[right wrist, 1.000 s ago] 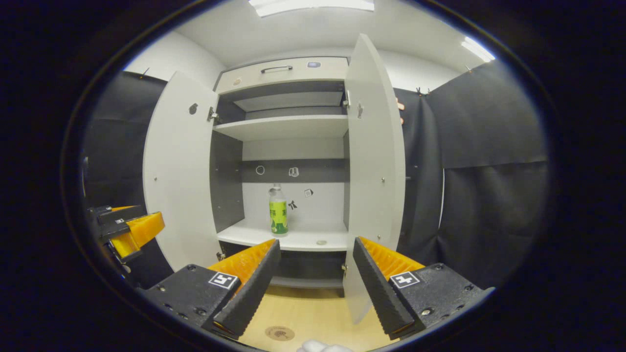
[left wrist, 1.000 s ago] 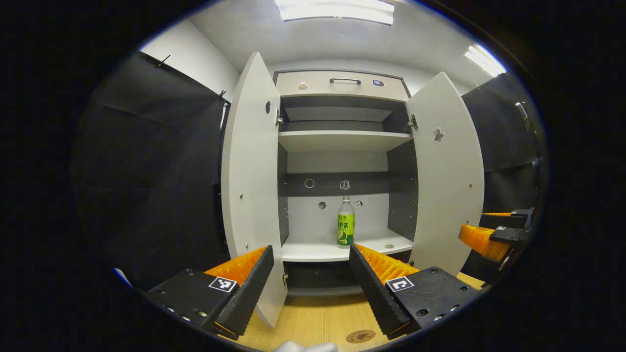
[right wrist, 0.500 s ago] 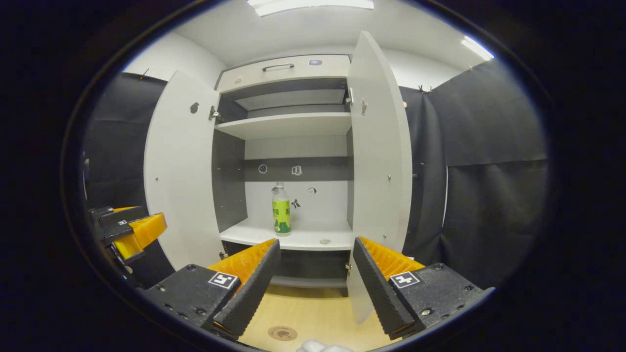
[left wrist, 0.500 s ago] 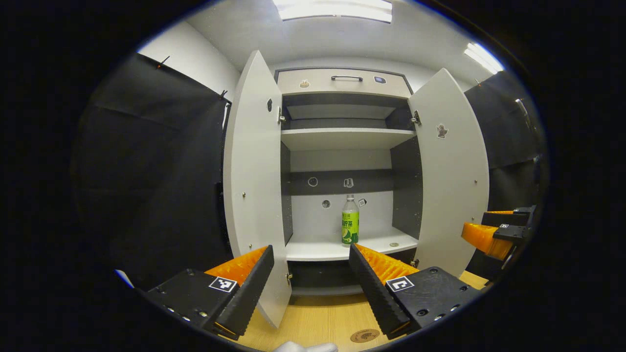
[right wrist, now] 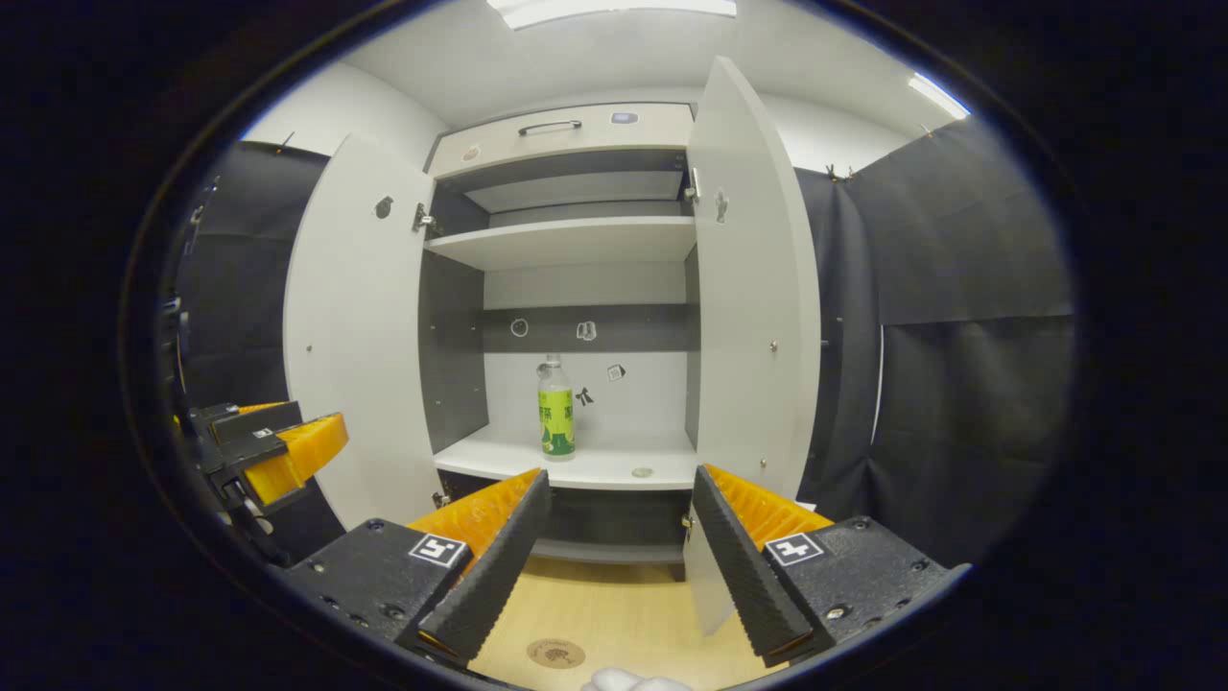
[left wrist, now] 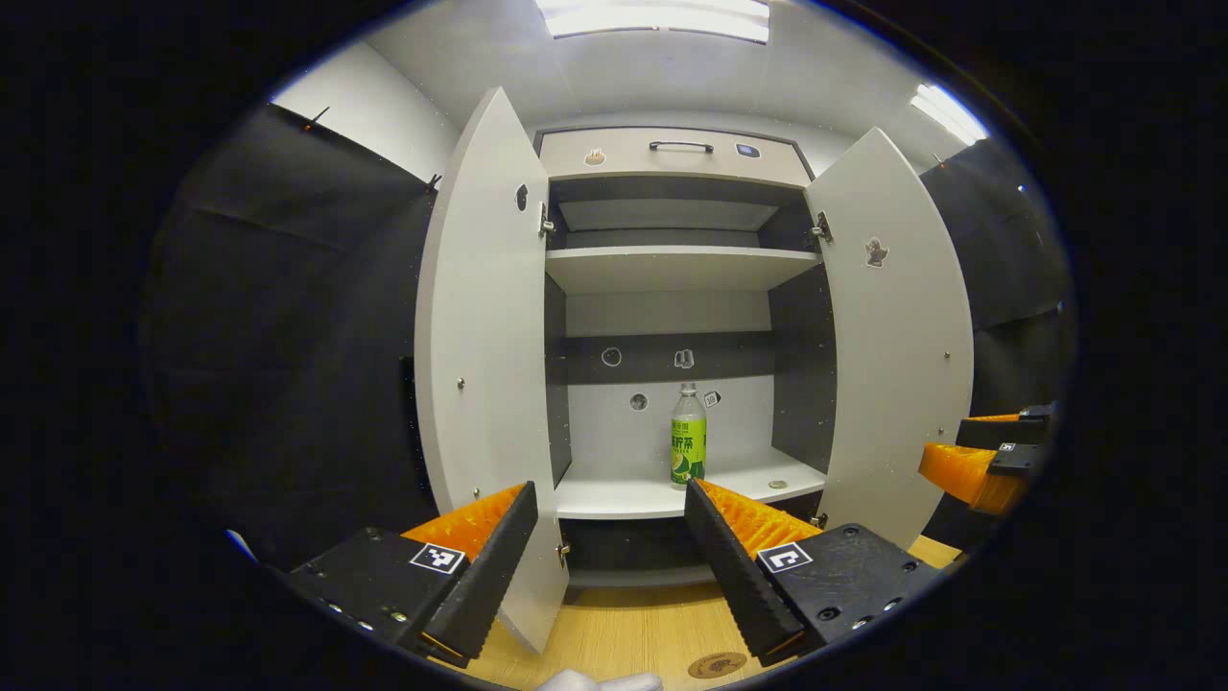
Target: Grasp the bottle in the cabinet with the left hand and place it on the coaster, then close the right door with the right hand and the left door with the left hand.
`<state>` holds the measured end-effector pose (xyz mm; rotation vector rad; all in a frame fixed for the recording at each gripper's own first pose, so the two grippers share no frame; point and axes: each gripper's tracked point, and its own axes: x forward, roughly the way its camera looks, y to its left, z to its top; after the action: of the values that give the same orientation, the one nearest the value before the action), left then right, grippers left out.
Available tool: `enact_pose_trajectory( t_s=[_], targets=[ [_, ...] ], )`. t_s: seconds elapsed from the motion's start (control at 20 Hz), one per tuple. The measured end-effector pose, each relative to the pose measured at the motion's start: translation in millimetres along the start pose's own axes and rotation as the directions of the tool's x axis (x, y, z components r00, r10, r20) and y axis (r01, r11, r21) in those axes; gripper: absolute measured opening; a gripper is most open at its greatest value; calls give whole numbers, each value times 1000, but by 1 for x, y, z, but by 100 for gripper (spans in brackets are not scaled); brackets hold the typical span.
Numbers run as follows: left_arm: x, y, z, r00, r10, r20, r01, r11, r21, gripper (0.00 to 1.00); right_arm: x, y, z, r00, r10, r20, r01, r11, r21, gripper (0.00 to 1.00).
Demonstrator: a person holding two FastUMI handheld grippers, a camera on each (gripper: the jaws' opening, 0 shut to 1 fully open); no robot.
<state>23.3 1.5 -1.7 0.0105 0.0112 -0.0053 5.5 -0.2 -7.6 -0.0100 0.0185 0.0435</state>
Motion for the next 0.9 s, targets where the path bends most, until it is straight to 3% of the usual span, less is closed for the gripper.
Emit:
enact_pose_trajectory(
  t_s=[0.5, 0.9],
  targets=[
    [93, -35, 28, 988, -84, 126, 88, 996, -24, 95, -3, -2, 9, 1000, 5, 20, -4, 1000, -28, 98],
    [199, -79, 12, 988, -114, 104, 118, 992, -32, 95, -4, -5, 6, 1000, -19, -7, 19, 999, -29, 98]
  ],
)
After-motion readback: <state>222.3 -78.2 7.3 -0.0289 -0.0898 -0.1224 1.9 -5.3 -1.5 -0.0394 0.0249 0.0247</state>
